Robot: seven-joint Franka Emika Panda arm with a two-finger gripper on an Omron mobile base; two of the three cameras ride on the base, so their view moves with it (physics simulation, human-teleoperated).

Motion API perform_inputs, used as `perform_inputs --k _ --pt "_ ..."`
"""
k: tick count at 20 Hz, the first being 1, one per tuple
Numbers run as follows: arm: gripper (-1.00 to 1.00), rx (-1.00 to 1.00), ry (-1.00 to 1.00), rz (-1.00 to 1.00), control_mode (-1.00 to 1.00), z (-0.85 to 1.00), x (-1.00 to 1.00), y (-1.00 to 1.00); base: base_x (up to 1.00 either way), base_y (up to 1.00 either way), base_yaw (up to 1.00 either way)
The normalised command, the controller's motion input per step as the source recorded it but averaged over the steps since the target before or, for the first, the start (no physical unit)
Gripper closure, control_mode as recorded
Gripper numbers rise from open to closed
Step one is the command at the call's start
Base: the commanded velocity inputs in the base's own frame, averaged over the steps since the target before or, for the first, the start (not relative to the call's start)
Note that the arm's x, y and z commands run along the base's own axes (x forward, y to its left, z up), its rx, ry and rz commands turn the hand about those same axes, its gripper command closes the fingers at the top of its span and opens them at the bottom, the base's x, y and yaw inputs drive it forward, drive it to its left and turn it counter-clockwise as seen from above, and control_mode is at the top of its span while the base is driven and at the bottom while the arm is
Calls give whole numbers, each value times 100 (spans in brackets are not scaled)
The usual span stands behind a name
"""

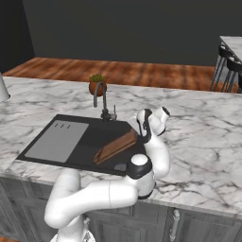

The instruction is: Move the cutting board and knife to the sink. Then move spray from the cabinet to the counter.

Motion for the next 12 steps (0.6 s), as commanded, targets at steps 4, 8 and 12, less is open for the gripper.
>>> perform_inputs --k 4,8,12 --pt "100 -6 -5 -8 -100 -6 -17 -2 0 0 0" --pt "100 -6 -6 -10 -100 0 -23 0 0 0 0" --pt "100 -8 0 -12 -100 3 -12 0 0 0 0"
